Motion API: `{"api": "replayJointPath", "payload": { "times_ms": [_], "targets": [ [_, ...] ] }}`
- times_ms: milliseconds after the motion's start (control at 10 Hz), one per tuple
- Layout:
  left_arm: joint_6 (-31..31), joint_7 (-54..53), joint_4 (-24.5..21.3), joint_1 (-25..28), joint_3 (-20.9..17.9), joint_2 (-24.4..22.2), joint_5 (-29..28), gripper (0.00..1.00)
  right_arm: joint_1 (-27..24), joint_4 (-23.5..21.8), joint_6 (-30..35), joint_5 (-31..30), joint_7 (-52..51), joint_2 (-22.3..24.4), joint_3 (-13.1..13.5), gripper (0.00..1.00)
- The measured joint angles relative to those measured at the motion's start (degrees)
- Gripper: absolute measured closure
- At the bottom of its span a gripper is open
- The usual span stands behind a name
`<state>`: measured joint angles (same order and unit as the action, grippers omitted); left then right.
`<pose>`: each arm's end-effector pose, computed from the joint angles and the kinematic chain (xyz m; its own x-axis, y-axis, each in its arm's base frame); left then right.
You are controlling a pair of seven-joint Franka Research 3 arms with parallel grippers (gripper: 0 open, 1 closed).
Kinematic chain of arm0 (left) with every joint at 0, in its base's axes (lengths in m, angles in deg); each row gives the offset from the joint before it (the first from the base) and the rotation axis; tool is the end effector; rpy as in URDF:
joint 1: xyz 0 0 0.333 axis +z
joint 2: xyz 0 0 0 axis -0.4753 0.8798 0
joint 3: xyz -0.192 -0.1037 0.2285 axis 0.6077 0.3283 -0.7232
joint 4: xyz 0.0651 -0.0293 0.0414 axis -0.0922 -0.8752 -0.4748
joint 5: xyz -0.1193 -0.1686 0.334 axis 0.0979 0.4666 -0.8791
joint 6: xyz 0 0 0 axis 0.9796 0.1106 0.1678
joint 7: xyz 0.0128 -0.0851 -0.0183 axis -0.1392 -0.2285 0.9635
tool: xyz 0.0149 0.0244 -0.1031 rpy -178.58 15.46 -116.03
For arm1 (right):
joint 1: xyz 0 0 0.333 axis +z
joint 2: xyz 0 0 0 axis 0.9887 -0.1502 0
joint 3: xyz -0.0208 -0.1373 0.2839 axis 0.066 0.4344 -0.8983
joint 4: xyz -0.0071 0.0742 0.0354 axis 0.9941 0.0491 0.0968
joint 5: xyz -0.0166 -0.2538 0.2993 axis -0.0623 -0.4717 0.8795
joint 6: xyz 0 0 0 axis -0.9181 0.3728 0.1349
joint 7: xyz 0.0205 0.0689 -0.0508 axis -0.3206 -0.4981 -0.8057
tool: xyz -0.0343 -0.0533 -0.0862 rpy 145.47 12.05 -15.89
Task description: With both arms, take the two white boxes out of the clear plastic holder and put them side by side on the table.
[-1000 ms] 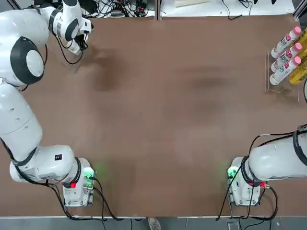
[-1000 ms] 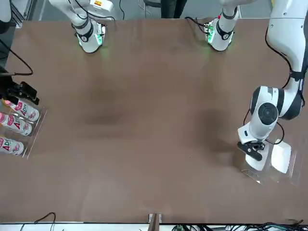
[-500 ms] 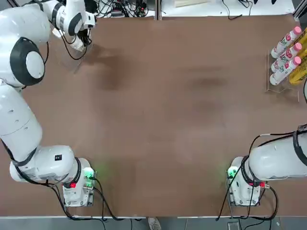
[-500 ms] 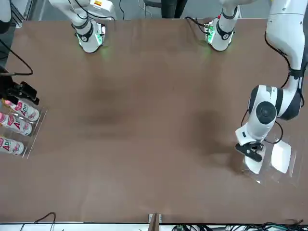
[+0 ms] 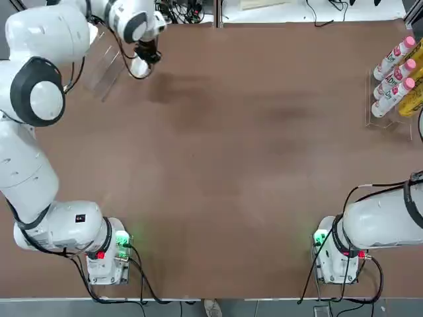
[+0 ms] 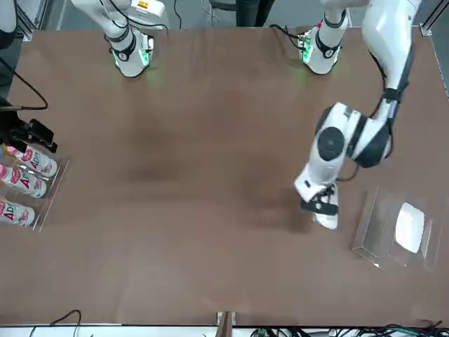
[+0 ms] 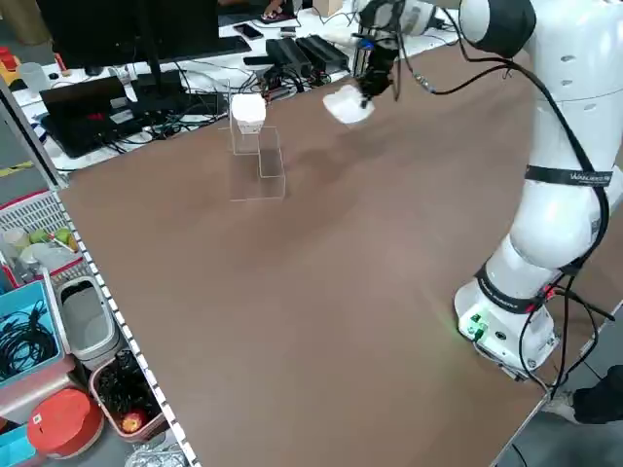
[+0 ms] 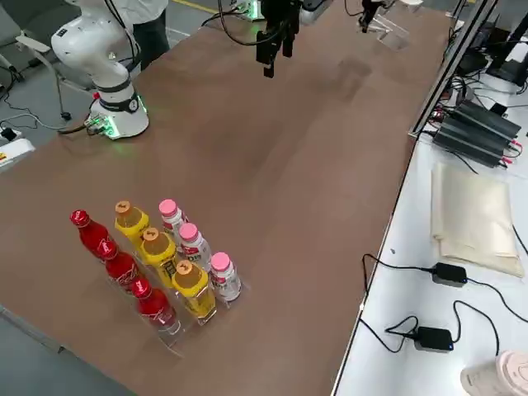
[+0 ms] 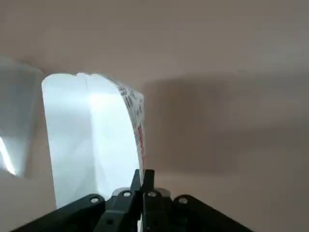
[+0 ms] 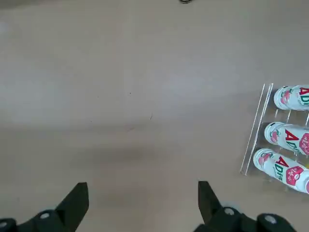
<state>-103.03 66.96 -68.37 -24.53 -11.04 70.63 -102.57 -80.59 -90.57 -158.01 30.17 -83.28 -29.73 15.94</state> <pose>0.5936 -0.2565 0.3309 0.9917 -0.1273 0.0159 -0.1221 -0.9746 -0.1877 0.5824 -0.0205 0.6114 0.9979 -0.0321 0.0555 -0.0305 -0.9991 -0.0299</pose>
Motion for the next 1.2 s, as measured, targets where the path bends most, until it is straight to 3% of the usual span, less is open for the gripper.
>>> {"api": "replayJointPath", "payload": {
  "times_ms": [200, 300, 600, 1000, 1200],
  "targets": [
    [1.26, 11.35, -2.25, -0.93, 7.68, 0.27, 0.03, 0.98, 0.00, 0.00, 0.00, 0.00, 0.00, 0.00, 0.00, 0.00],
    [1.33, 17.03, -3.43, -2.81, 9.58, 0.55, 0.07, 0.98, 0.00, -0.01, 0.00, 0.00, 0.00, 0.00, 0.00, 0.00],
    [1.31, 36.26, -3.90, -14.67, 10.26, 3.46, 0.22, 0.98, -0.02, -0.01, 0.01, 0.00, 0.00, 0.00, 0.03, 0.00],
    [0.86, 46.39, -2.84, -28.37, 9.92, 11.07, 0.12, 0.98, -0.03, -0.02, 0.01, 0.00, 0.00, 0.00, 0.05, 0.00],
    [0.22, 48.66, 1.73, -33.10, 7.44, 14.38, -1.22, 0.98, -0.03, -0.02, 0.01, 0.00, 0.00, 0.00, 0.05, 0.00]
  ]
}}
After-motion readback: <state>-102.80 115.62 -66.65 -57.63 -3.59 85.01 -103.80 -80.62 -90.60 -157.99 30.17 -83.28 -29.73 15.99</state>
